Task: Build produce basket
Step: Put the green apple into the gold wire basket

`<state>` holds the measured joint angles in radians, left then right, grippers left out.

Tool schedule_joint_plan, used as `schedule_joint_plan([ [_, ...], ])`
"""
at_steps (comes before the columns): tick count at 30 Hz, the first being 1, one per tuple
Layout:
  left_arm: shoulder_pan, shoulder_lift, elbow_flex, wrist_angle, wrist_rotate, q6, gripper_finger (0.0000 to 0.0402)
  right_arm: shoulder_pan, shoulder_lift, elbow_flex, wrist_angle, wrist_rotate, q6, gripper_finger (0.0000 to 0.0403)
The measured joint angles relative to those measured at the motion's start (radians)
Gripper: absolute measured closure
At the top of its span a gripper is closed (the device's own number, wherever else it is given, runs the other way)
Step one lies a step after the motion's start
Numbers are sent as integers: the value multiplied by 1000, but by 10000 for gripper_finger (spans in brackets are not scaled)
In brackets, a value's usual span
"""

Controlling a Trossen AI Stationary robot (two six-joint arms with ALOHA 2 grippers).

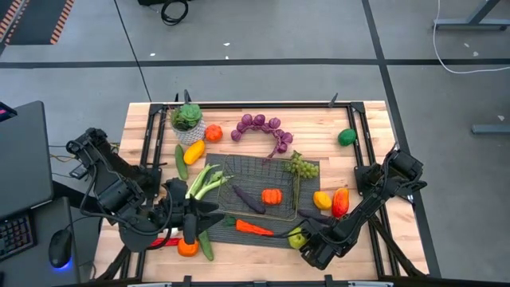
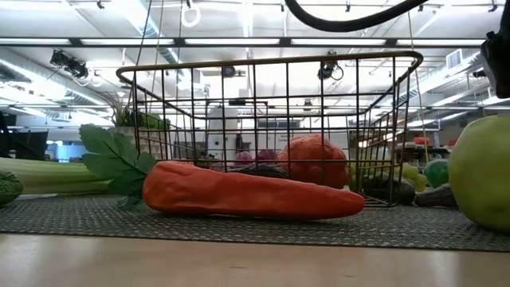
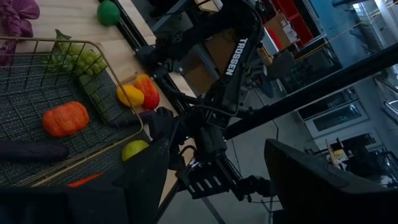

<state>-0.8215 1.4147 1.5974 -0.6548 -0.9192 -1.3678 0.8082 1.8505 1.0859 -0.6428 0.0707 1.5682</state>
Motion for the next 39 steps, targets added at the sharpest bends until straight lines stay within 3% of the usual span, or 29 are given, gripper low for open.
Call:
schedule_joint_plan([
  [4,-3,0,0,0,1,0,132,17,-25,0,-39,-23,-14,310],
  [10,-8,0,0,-6,25,1,132,16,-54,0,-157,40,-22,264],
  [14,-14,0,0,-7,32,-9,132,13,-55,0,-161,-7,-44,245],
  [19,-14,0,0,-6,33,-9,132,27,-97,21,-178,-45,-42,246],
  [27,-14,0,0,-5,33,-8,132,72,-178,53,-73,42,56,249],
  [31,-14,0,0,-6,33,-8,132,97,-144,54,-37,92,80,249],
  [39,-14,0,0,-5,35,-26,132,97,-19,53,-160,133,71,249],
])
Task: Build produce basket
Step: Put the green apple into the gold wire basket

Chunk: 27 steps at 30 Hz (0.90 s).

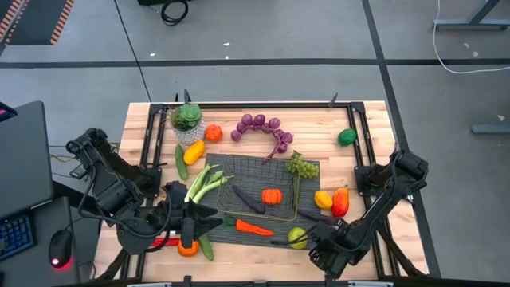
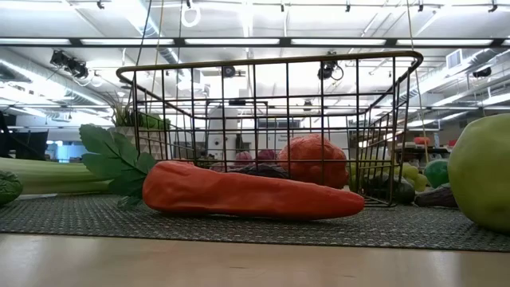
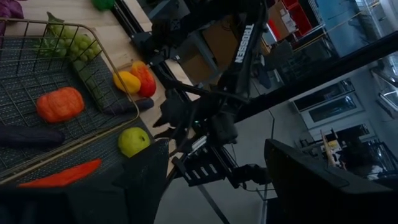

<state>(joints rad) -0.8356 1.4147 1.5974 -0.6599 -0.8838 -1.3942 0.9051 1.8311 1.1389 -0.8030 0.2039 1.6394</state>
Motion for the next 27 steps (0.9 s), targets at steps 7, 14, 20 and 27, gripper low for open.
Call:
schedule_joint_plan([
  [7,0,0,0,6,1,-35,132,-1,73,0,16,42,-15,249],
  [14,0,0,0,7,18,-51,132,-12,90,0,-3,57,-69,249],
  [20,0,0,0,10,19,-62,132,-33,89,-9,-64,91,-109,249],
  [27,0,0,0,25,33,-61,132,-43,83,-15,-55,61,-124,249],
])
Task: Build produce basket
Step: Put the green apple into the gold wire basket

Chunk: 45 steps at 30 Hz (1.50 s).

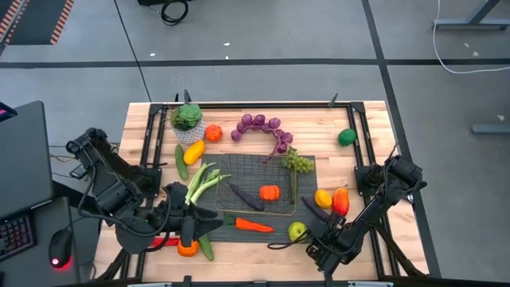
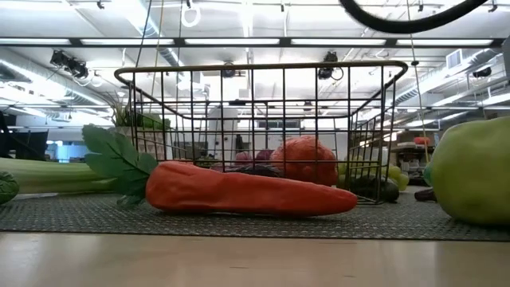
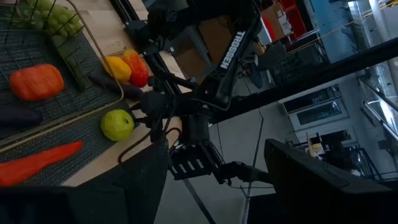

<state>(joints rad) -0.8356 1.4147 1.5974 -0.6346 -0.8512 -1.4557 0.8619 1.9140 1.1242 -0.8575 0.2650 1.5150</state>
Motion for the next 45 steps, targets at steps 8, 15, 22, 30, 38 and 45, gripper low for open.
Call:
schedule_joint_plan([
  [8,4,0,0,-14,4,12,132,7,-71,-1,-124,-5,-1,249],
  [15,8,0,0,-29,3,12,132,35,-170,-1,-102,-39,42,249],
  [22,8,0,0,-31,0,22,132,77,-276,0,27,56,207,239],
  [30,8,0,0,-30,-4,54,132,80,-279,1,161,156,208,137],
  [38,8,0,0,-35,-4,57,132,25,-261,0,160,265,56,11],
  [45,6,0,0,-36,-3,57,132,-57,-261,-3,150,292,-139,9],
])
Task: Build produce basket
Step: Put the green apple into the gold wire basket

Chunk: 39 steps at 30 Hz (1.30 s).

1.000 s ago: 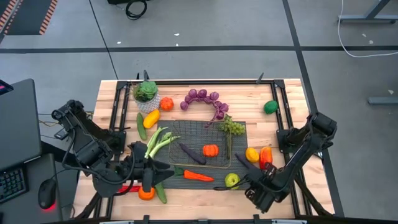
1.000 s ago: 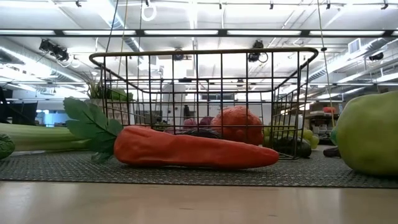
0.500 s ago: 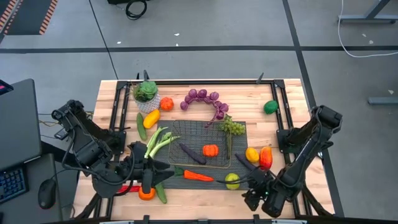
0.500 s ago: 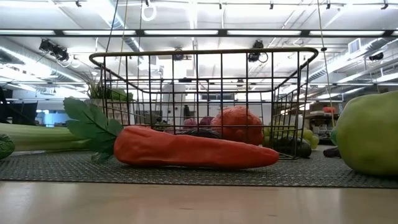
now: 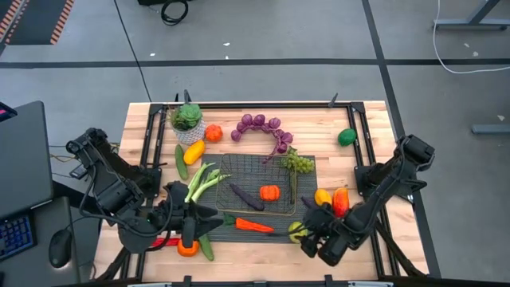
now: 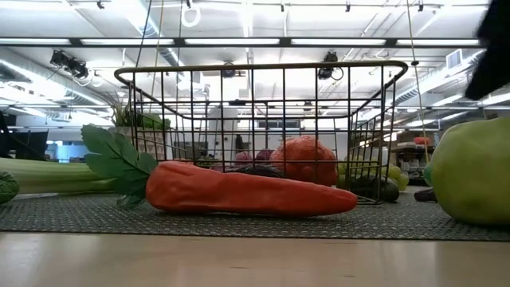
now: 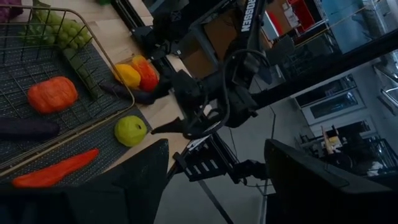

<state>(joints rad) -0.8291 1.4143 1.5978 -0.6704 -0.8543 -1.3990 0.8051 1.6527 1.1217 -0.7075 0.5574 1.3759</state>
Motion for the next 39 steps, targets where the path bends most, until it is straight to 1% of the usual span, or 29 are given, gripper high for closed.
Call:
schedule_joint_plan([
  [6,0,0,0,2,27,-3,132,-31,0,-45,23,-16,-10,4],
  [11,0,0,0,1,29,3,132,-36,0,-107,143,-59,-11,4],
  [20,1,0,0,0,29,19,132,-43,0,-197,257,-80,-14,3],
  [26,2,0,0,0,29,18,132,-43,-4,-268,377,-101,-17,5],
  [29,2,0,0,0,29,16,132,-43,-4,-295,426,-104,-43,5],
  [35,2,0,0,0,29,16,132,-43,-5,-305,428,-109,-52,8],
  [39,2,0,0,0,29,18,132,-43,-5,-305,431,-137,-68,23],
])
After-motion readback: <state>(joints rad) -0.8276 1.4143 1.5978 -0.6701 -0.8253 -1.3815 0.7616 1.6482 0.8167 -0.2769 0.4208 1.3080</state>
